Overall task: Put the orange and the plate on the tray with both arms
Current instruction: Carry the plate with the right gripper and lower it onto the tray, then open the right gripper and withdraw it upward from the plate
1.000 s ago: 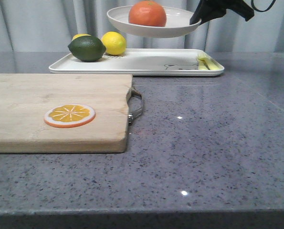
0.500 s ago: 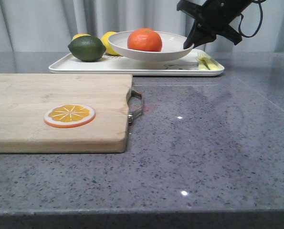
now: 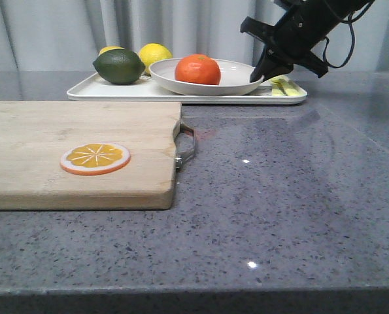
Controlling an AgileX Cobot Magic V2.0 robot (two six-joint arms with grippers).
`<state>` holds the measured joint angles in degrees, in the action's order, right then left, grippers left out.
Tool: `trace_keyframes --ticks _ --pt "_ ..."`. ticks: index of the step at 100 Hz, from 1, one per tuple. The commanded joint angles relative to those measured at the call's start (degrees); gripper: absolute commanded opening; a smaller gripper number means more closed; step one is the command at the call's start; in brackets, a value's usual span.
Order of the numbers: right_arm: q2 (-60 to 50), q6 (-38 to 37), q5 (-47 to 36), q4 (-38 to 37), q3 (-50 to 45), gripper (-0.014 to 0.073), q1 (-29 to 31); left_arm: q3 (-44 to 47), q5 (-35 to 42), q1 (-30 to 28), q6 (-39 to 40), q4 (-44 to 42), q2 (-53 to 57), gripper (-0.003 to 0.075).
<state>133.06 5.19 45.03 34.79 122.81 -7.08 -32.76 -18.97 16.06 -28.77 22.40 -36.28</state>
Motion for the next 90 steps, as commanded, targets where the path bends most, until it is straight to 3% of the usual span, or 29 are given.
trace_keyframes --ticks 1,17,30,67,90 --pt "-4.09 0.46 -2.15 1.89 2.11 -0.0092 0.25 -1.60 3.70 -0.10 -0.10 1.07 0.04 0.0386" --pt "-4.09 0.46 -2.16 1.89 2.11 -0.0069 0.25 -1.60 3.70 -0.10 -0.10 1.07 0.04 0.0386" --pt "-4.09 0.46 -2.16 1.89 2.11 0.0003 0.25 -1.60 3.70 -0.10 -0.10 1.07 0.04 0.0386" --pt "-4.09 0.46 -2.16 1.89 2.74 0.0358 0.25 -1.60 3.70 -0.10 -0.10 1.07 0.04 0.0386" --pt "-4.09 0.46 -2.09 1.75 9.00 0.0388 0.41 -1.60 3.70 -0.10 -0.10 1.07 0.04 0.0386"
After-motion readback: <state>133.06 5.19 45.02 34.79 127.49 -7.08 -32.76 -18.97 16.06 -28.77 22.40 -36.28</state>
